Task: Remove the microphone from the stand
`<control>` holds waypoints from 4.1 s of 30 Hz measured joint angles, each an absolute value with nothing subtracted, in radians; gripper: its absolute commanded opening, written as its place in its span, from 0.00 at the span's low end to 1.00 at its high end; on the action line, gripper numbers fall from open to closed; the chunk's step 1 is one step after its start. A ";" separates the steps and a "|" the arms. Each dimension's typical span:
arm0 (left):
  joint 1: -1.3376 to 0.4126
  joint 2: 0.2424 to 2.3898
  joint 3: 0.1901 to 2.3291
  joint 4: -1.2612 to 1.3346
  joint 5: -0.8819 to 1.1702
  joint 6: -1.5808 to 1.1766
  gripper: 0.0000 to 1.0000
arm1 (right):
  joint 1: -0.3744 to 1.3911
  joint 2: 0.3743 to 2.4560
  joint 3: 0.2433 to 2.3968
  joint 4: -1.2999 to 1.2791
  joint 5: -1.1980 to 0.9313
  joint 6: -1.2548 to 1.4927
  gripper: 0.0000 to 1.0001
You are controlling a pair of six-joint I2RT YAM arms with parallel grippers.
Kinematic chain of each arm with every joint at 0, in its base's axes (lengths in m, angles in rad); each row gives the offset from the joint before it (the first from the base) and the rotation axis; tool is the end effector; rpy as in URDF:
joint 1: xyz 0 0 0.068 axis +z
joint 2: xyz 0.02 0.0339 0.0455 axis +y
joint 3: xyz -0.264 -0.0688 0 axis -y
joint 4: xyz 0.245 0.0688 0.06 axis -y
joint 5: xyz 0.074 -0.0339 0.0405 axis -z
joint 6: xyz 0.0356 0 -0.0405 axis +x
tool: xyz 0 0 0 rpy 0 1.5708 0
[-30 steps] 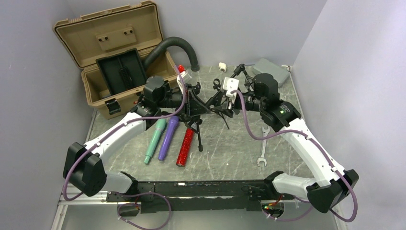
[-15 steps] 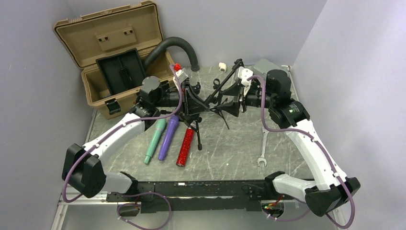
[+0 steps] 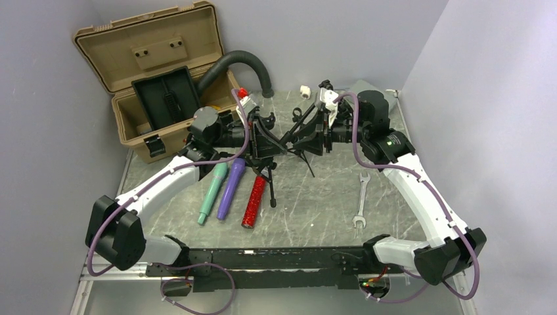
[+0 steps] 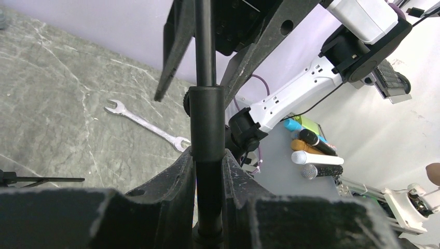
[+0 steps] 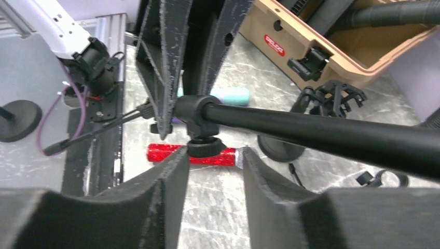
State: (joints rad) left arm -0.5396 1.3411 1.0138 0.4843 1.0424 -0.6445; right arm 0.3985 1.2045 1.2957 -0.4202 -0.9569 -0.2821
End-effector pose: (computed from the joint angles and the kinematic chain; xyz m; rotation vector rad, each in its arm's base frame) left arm 0.2433 -0.1815 0.3630 0.8957 1.4964 -1.6352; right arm 0.2223 0.1251 0.4115 -1.1967 1.4337 0.9794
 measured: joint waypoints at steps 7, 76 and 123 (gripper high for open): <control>-0.538 1.356 1.014 0.512 1.042 -0.651 0.00 | 0.403 1.205 1.296 -0.418 -0.977 -0.277 0.30; -0.524 1.483 1.069 0.660 1.155 -0.752 0.00 | 0.506 1.214 1.415 -0.629 -0.709 -0.553 0.32; -0.498 1.499 0.987 0.799 0.998 -0.974 0.00 | 0.638 1.117 1.264 -0.478 -0.384 -0.664 0.54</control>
